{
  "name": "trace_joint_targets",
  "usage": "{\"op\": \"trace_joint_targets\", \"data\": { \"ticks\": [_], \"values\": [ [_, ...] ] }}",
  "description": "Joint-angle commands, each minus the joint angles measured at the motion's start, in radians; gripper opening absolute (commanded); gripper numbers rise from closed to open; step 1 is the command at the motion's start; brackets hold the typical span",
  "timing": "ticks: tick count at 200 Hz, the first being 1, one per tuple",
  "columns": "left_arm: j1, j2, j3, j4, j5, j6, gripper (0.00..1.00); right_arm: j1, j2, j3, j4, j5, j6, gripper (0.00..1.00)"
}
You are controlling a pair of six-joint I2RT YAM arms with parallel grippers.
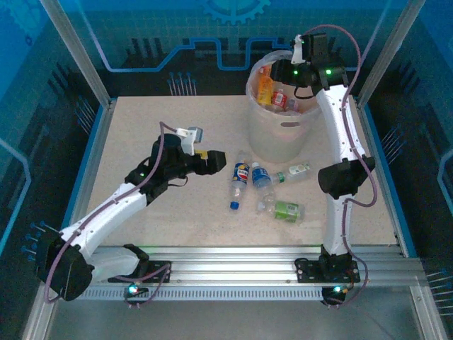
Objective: Put the plastic bottles in the bin
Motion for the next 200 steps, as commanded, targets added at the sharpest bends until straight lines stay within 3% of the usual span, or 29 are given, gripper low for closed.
{"op": "trace_joint_targets", "data": {
  "ticks": [1, 42, 112, 149, 200],
  "values": [
    [-0.022, 0.028, 0.017, -0.006, -0.022, 0.017, 0.99, -0.013, 0.039, -0.002, 0.041, -0.067, 0.015, 0.48],
    [-0.047, 0.071, 0.022, 0.009, -0.027, 0.013, 0.99, -0.012, 0.09, 0.004, 0.033, -0.063, 0.025, 0.52],
    [-0.09, 0.15, 0.048, -0.01, -0.099, 0.006, 0.99, -0.013, 0.145, -0.001, -0.046, 0.06, 0.018, 0.39],
    [-0.118, 0.175, 0.048, -0.026, -0.142, 0.004, 0.99, -0.007, 0.128, -0.033, -0.068, 0.049, 0.009, 0.37],
    [-0.155, 0.215, 0.045, -0.049, -0.179, 0.013, 0.99, 0.008, 0.034, -0.049, -0.057, 0.017, -0.013, 0.5]
  ]
}}
